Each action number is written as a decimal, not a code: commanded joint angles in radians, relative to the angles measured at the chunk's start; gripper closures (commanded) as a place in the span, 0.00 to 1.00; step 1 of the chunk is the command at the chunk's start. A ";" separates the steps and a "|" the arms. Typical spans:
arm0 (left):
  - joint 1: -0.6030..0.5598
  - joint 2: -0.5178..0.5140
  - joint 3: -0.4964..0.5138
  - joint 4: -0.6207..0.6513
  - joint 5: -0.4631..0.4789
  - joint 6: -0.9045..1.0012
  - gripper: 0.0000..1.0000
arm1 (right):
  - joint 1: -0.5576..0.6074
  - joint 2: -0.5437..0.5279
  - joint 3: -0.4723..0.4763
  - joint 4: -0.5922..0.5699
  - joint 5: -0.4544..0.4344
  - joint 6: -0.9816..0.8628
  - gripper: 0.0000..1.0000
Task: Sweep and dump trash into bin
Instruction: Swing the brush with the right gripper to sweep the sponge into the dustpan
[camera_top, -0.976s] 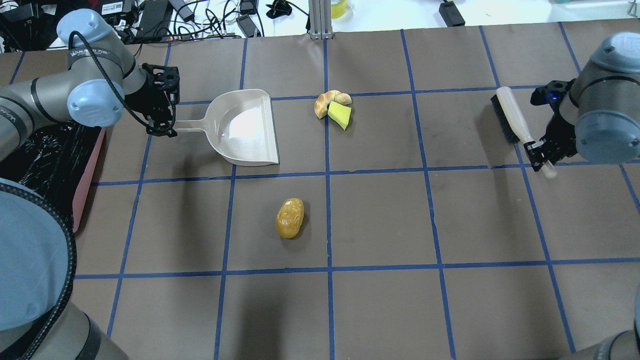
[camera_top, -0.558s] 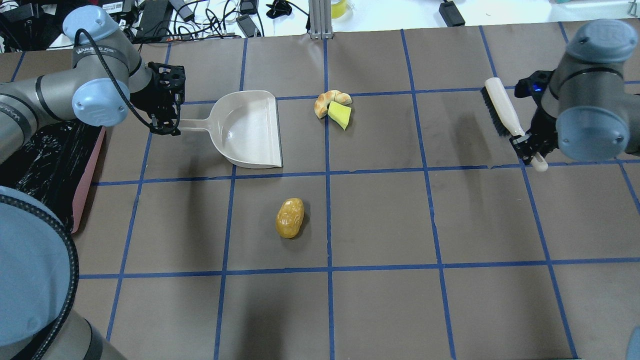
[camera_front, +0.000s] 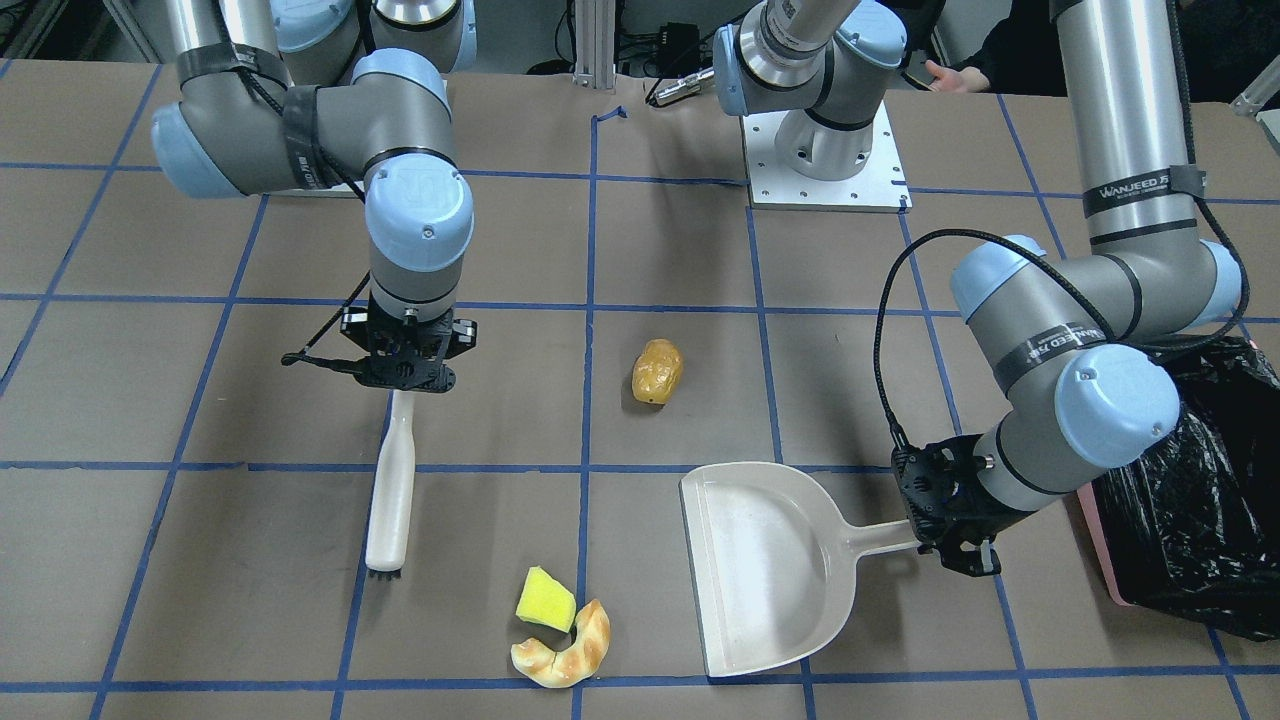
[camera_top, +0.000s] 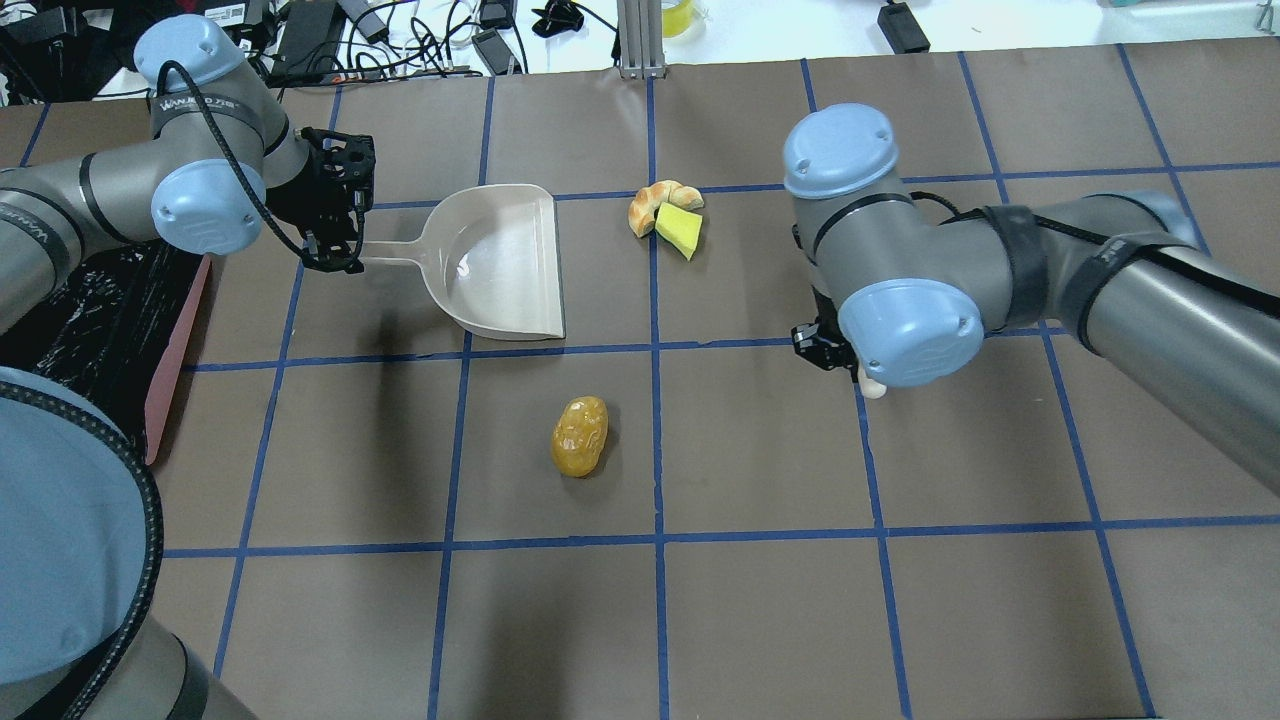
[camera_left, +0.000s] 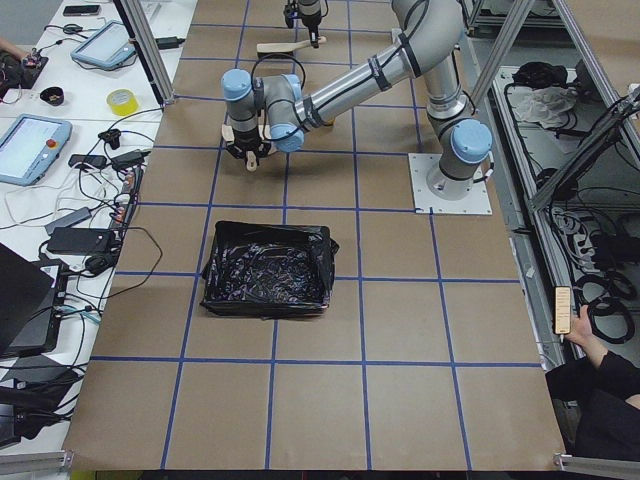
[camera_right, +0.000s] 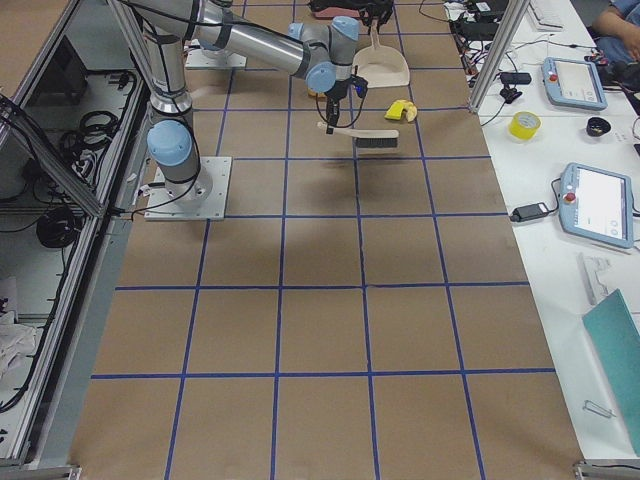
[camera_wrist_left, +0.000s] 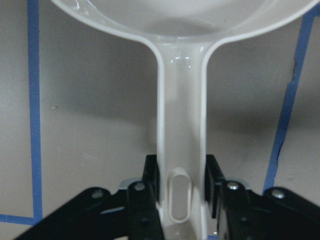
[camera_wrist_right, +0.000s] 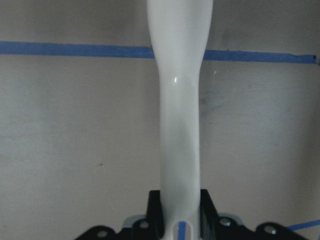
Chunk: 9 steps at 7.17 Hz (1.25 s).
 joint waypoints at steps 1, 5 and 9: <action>0.000 -0.001 0.000 0.001 0.000 0.001 1.00 | 0.029 0.117 -0.148 0.011 0.041 0.045 0.92; -0.002 0.001 0.000 0.001 -0.001 0.001 1.00 | 0.040 0.338 -0.418 0.099 0.050 -0.004 0.93; -0.003 0.001 0.000 -0.001 -0.001 0.003 1.00 | 0.149 0.374 -0.448 0.097 0.229 -0.008 0.93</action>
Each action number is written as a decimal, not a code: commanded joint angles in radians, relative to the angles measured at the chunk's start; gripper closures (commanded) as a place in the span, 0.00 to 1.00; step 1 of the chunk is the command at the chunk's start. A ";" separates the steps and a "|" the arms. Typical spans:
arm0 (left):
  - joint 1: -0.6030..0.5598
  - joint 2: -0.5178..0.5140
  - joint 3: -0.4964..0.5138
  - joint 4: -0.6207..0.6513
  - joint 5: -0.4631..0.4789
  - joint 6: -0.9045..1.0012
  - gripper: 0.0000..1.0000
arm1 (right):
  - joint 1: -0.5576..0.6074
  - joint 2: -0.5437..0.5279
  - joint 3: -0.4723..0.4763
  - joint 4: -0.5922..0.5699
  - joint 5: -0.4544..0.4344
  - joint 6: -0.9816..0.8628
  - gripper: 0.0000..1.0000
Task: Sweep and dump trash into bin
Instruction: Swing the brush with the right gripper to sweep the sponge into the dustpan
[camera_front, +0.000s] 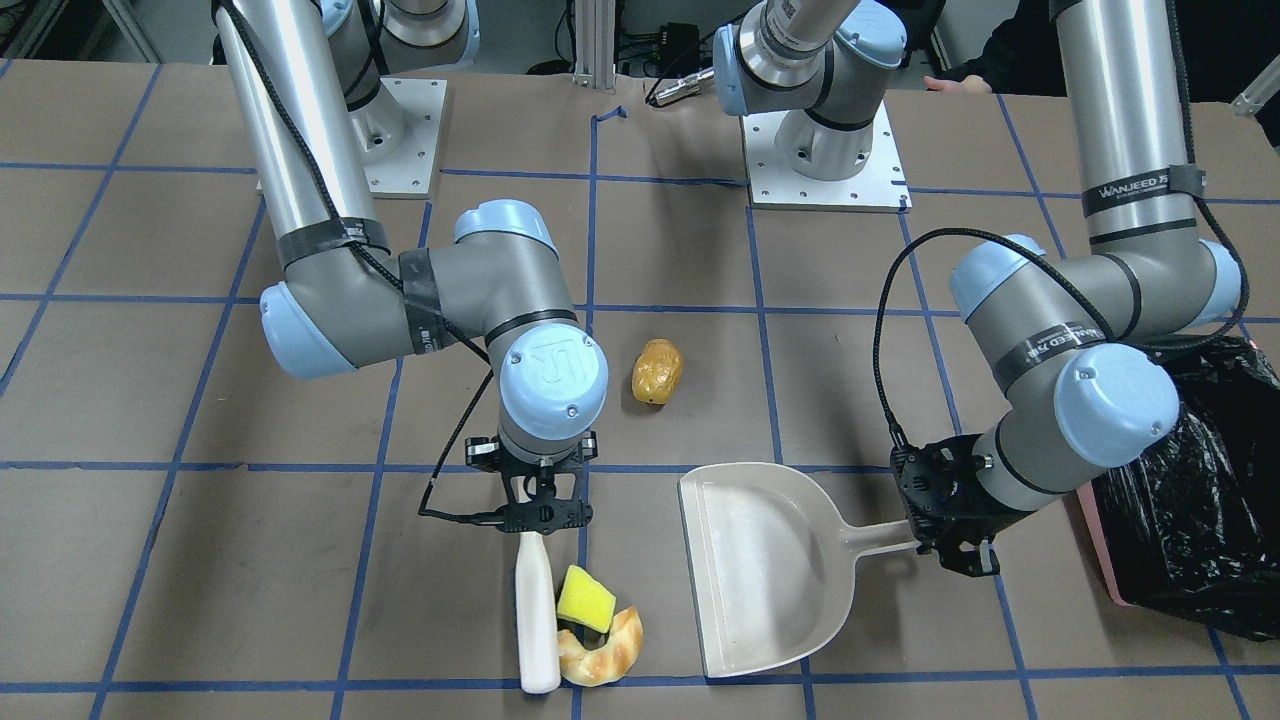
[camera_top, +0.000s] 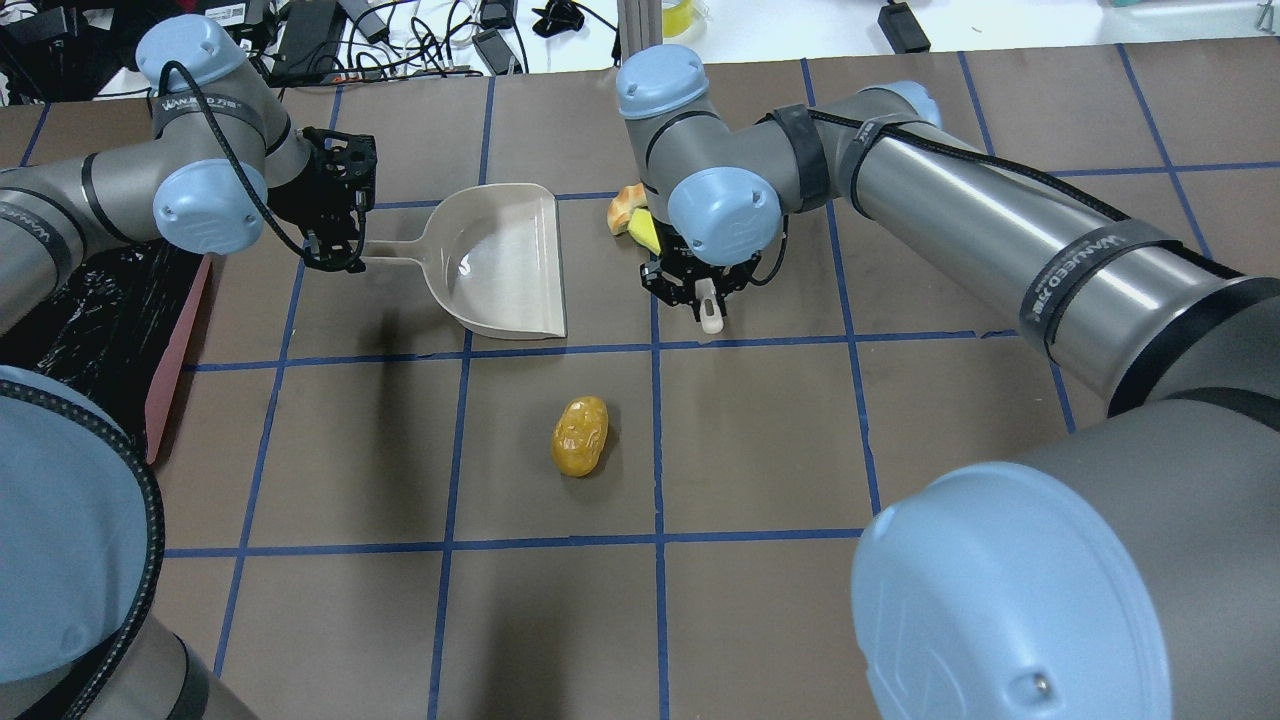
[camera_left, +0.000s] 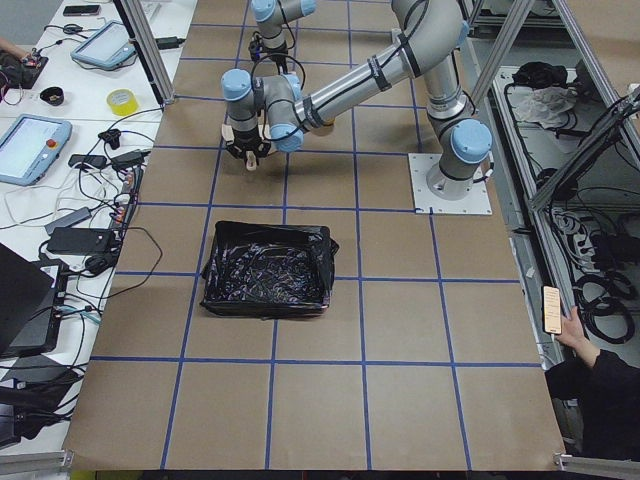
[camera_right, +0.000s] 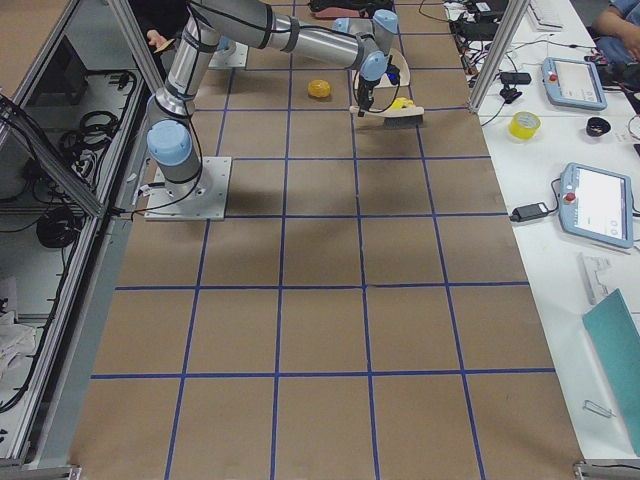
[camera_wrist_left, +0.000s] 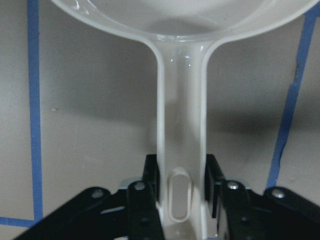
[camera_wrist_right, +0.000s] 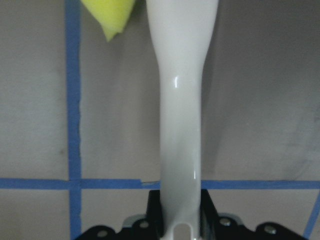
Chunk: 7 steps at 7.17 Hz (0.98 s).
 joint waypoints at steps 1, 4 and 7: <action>-0.003 -0.001 0.000 -0.001 0.001 -0.004 1.00 | 0.073 0.014 -0.009 -0.007 0.115 0.020 0.93; -0.003 -0.002 0.000 0.000 0.001 -0.005 1.00 | 0.199 0.060 -0.093 -0.030 0.218 0.126 0.93; -0.001 0.018 -0.009 -0.003 0.001 0.015 1.00 | 0.232 0.045 -0.116 -0.018 0.273 0.151 0.92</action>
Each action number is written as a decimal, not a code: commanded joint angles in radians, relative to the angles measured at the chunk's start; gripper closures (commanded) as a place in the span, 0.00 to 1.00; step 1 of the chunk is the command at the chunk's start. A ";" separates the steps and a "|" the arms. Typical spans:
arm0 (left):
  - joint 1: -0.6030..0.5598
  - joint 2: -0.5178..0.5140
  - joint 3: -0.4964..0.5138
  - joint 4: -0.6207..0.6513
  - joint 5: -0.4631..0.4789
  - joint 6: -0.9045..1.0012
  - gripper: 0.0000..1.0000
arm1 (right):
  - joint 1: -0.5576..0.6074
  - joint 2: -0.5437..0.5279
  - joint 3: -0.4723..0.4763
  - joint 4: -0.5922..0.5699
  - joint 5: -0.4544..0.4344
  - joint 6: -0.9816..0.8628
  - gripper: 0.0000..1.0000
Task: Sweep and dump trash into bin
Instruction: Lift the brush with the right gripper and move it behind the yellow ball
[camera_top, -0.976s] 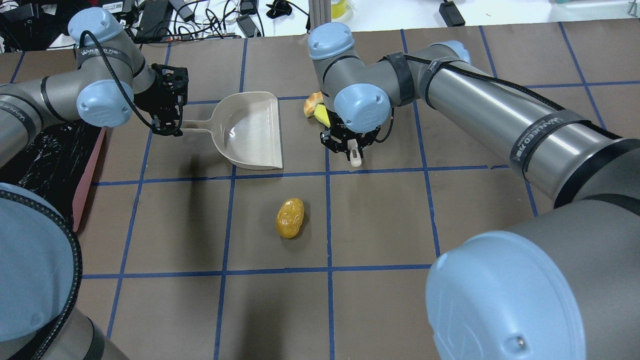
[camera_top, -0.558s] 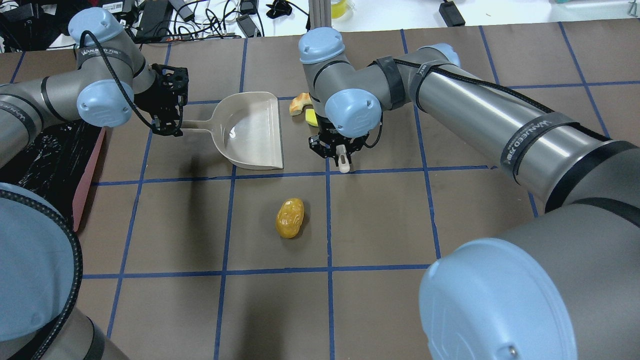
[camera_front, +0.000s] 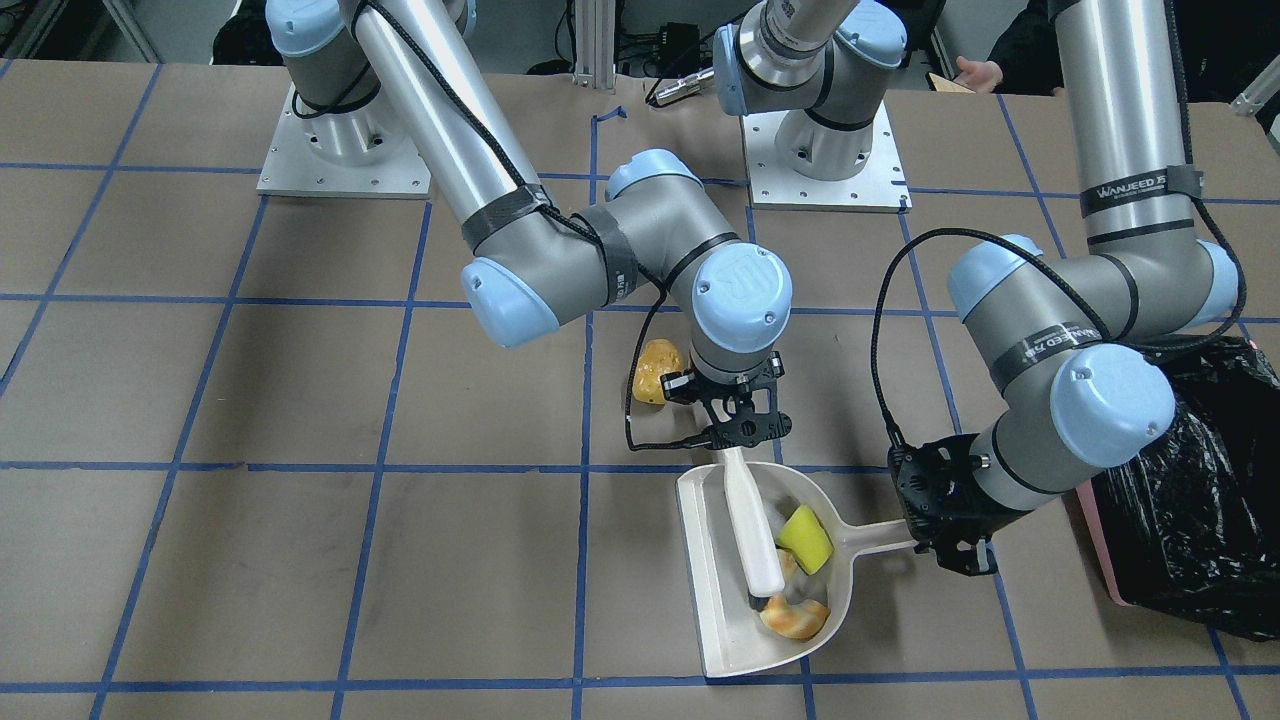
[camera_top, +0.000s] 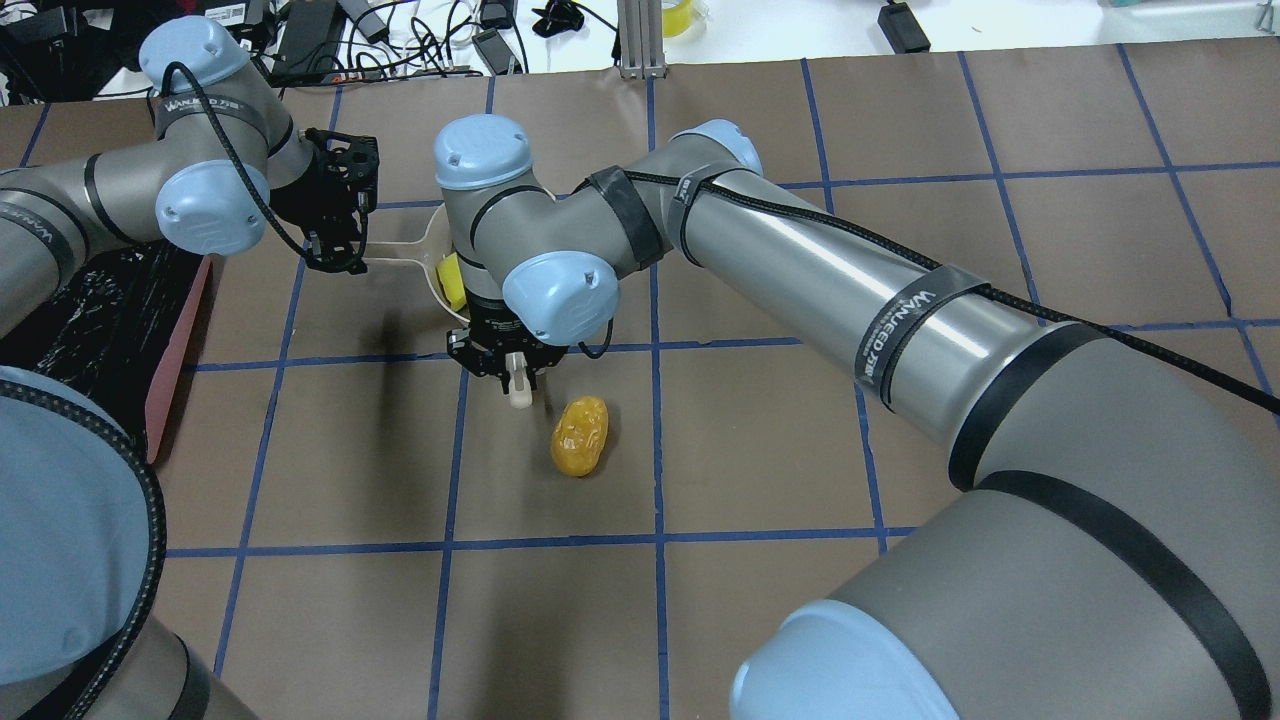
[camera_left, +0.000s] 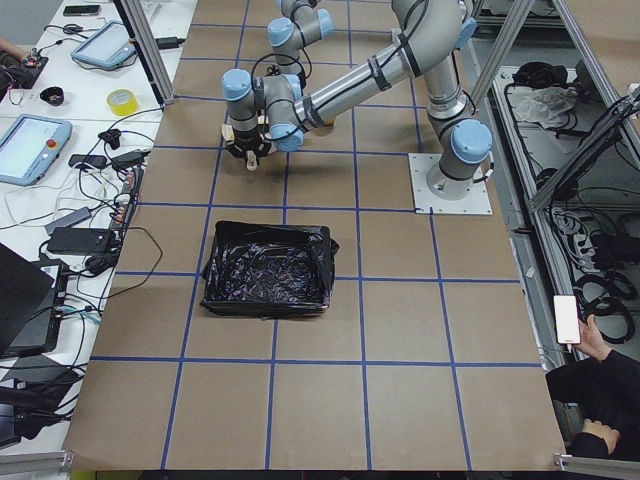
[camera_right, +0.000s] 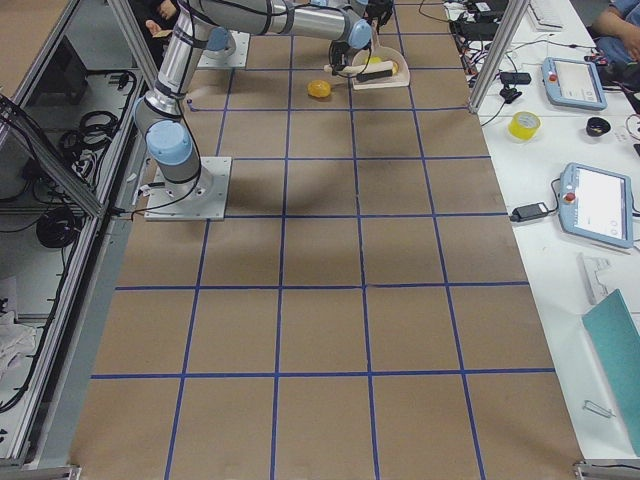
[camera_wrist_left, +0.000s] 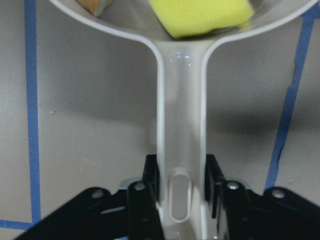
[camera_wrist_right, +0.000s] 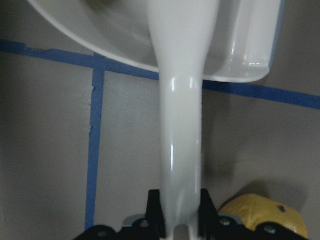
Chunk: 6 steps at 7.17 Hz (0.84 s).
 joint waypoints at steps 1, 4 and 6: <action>0.010 0.028 -0.027 -0.002 0.003 0.063 1.00 | -0.016 -0.048 -0.007 0.054 -0.049 -0.008 0.92; 0.018 0.103 -0.101 -0.009 0.090 0.126 1.00 | -0.154 -0.207 0.028 0.259 -0.125 -0.008 0.92; 0.046 0.208 -0.237 -0.011 0.119 0.162 1.00 | -0.177 -0.321 0.164 0.333 -0.197 0.022 0.92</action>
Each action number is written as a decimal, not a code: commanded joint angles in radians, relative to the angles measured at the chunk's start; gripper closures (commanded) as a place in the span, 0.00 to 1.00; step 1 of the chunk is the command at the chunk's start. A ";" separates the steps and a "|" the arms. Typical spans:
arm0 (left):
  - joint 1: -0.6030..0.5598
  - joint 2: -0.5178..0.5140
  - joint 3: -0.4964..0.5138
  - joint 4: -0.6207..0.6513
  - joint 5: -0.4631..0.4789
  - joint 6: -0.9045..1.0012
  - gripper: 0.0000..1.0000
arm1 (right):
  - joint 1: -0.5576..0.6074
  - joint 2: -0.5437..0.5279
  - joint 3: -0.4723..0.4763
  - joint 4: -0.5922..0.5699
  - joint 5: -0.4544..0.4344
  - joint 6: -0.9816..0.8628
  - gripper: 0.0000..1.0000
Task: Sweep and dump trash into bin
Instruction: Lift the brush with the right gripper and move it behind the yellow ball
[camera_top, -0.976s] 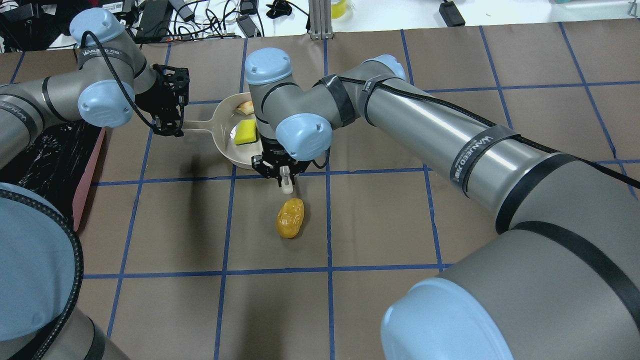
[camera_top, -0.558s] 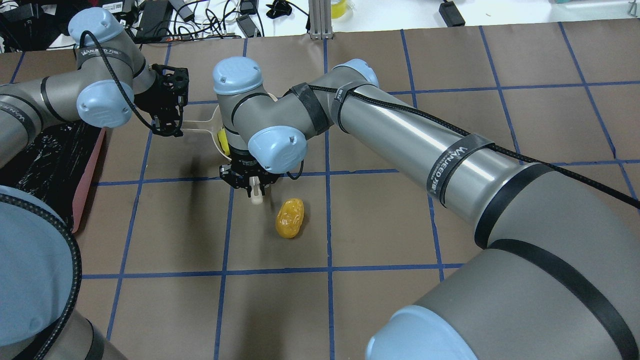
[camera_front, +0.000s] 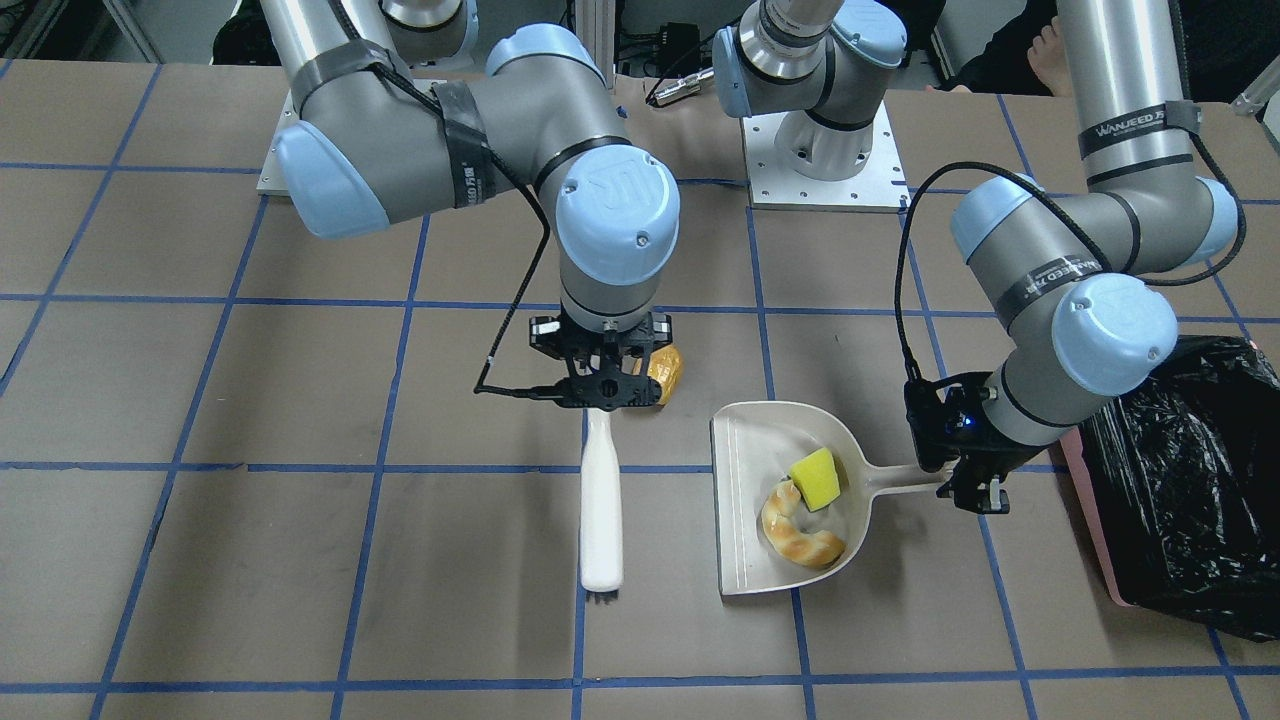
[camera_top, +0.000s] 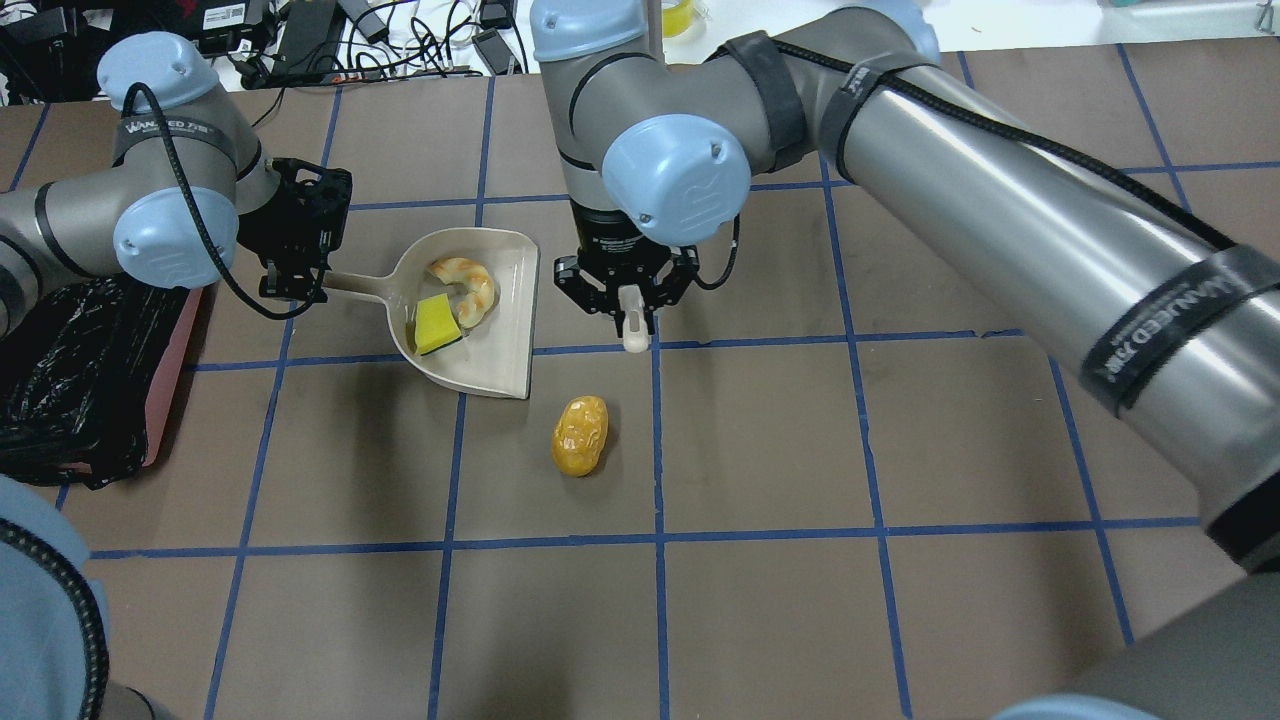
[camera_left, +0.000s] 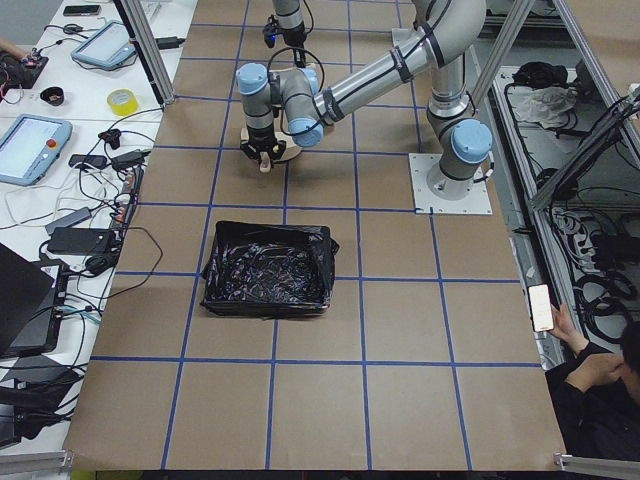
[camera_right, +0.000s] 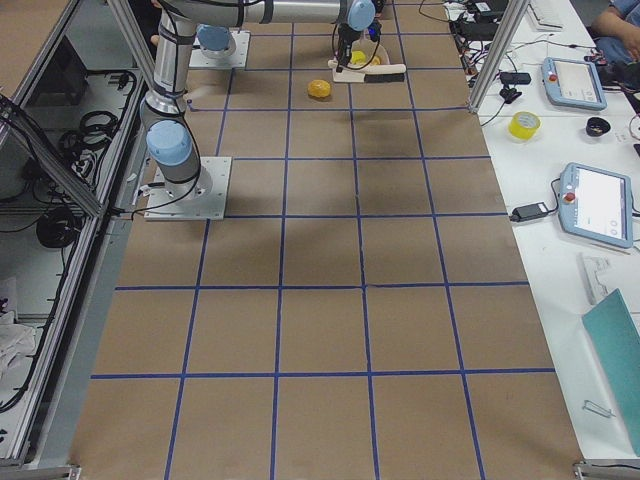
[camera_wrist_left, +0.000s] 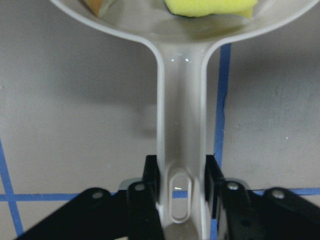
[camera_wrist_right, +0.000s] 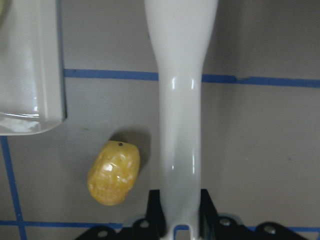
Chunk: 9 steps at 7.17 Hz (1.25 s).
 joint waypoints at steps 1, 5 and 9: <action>0.014 0.120 -0.192 0.042 0.021 0.004 1.00 | -0.017 -0.145 0.208 0.053 -0.022 0.128 0.93; 0.009 0.246 -0.344 0.120 0.087 -0.007 1.00 | 0.073 -0.311 0.520 0.010 0.208 0.390 0.96; 0.009 0.250 -0.343 0.119 0.084 -0.011 1.00 | 0.250 -0.123 0.478 -0.295 0.249 0.508 0.96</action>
